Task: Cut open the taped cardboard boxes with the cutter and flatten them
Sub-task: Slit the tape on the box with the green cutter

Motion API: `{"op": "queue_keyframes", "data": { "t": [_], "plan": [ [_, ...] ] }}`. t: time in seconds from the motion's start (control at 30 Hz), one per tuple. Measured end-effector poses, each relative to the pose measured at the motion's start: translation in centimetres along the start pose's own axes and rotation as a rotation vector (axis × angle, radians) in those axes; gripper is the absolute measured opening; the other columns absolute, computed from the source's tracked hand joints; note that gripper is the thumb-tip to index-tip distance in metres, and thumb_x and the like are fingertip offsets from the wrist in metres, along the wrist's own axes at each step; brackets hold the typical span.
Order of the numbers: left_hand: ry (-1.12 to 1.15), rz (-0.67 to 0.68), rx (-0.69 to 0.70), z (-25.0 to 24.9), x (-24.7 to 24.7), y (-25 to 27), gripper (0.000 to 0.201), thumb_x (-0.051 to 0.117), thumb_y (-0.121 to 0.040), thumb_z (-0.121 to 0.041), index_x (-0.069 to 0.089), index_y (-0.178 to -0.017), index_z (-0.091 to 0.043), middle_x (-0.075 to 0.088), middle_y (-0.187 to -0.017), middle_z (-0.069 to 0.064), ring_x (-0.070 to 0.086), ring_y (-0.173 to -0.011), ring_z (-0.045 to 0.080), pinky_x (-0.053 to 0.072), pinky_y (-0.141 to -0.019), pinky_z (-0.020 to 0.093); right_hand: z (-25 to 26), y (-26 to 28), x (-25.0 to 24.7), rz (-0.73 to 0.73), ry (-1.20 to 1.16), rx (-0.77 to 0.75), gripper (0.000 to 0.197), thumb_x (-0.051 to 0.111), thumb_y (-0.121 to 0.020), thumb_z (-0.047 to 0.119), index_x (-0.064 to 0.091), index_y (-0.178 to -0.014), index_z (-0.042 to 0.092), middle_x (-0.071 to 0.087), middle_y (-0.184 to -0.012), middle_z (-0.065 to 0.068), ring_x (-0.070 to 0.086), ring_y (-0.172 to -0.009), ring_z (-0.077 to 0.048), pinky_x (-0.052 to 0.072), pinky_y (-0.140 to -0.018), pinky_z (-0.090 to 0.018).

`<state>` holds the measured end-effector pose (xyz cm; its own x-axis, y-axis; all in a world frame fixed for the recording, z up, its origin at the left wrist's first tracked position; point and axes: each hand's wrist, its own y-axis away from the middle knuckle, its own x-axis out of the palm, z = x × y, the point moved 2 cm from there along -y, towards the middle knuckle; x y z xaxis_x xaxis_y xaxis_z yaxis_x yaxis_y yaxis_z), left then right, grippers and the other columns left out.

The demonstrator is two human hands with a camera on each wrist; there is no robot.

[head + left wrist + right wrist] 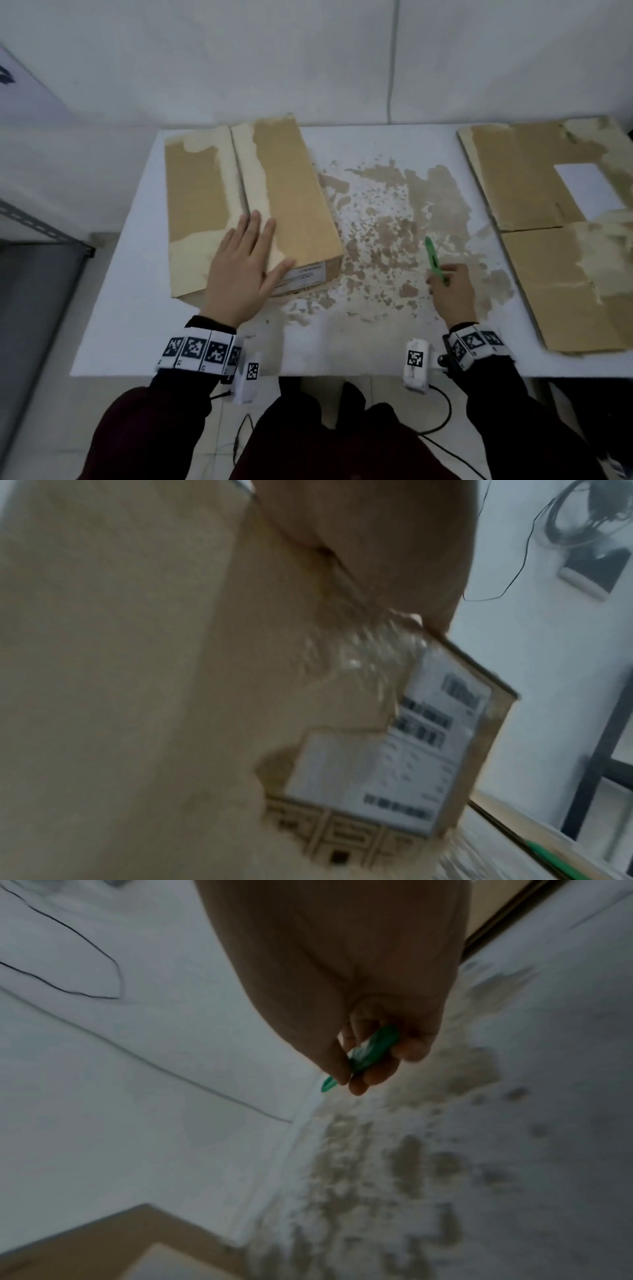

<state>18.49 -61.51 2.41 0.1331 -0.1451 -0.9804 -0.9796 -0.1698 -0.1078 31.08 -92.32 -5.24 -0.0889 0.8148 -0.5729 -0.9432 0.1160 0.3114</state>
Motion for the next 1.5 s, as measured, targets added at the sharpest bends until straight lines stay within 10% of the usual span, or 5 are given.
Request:
{"op": "queue_keyframes", "data": {
  "t": [0.37,0.57,0.83,1.5],
  "plan": [
    [0.001,0.103,0.276,6.4,-1.3,0.7,0.089,0.044,-0.082,-0.071,0.021,-0.152,-0.021,0.016,-0.159,0.004,0.011,-0.148,0.023,0.019,-0.117,0.043,23.5,5.4,8.6,0.336,-0.045,-0.535,0.013,0.046,-0.095,0.014,0.045,-0.108,0.019,0.059,-0.087,-0.006,0.048,-0.060,-0.015,0.039,-0.054,-0.027],
    [0.171,0.059,0.099,11.3,-2.4,0.5,0.083,0.011,-0.085,-0.077,0.026,-0.150,-0.028,0.011,-0.160,0.002,0.004,-0.148,0.017,0.010,-0.120,0.042,30.7,4.4,15.5,0.402,0.463,-0.628,0.036,0.038,-0.095,0.010,0.046,-0.130,0.010,0.059,-0.114,-0.019,0.048,-0.085,-0.025,0.033,-0.067,-0.026],
    [0.320,-0.018,-0.073,11.6,-1.3,-0.4,0.073,0.021,-0.087,-0.061,0.030,-0.148,-0.024,0.012,-0.160,0.002,0.000,-0.148,0.013,0.008,-0.118,0.044,33.5,3.8,20.3,0.307,0.765,-0.646,0.036,0.033,-0.094,0.003,0.045,-0.128,0.001,0.057,-0.120,-0.024,0.054,-0.108,-0.037,0.042,-0.086,-0.037],
    [0.360,-0.099,-0.146,10.5,-1.0,-1.3,0.065,0.018,-0.088,-0.040,0.043,-0.142,-0.015,0.025,-0.156,0.011,0.012,-0.147,0.025,0.015,-0.117,0.042,31.3,10.1,16.8,0.254,1.001,-0.727,0.032,0.037,-0.091,-0.001,0.060,-0.112,0.005,0.061,-0.111,-0.019,0.054,-0.106,-0.034,0.042,-0.080,-0.035]
  ]
}}
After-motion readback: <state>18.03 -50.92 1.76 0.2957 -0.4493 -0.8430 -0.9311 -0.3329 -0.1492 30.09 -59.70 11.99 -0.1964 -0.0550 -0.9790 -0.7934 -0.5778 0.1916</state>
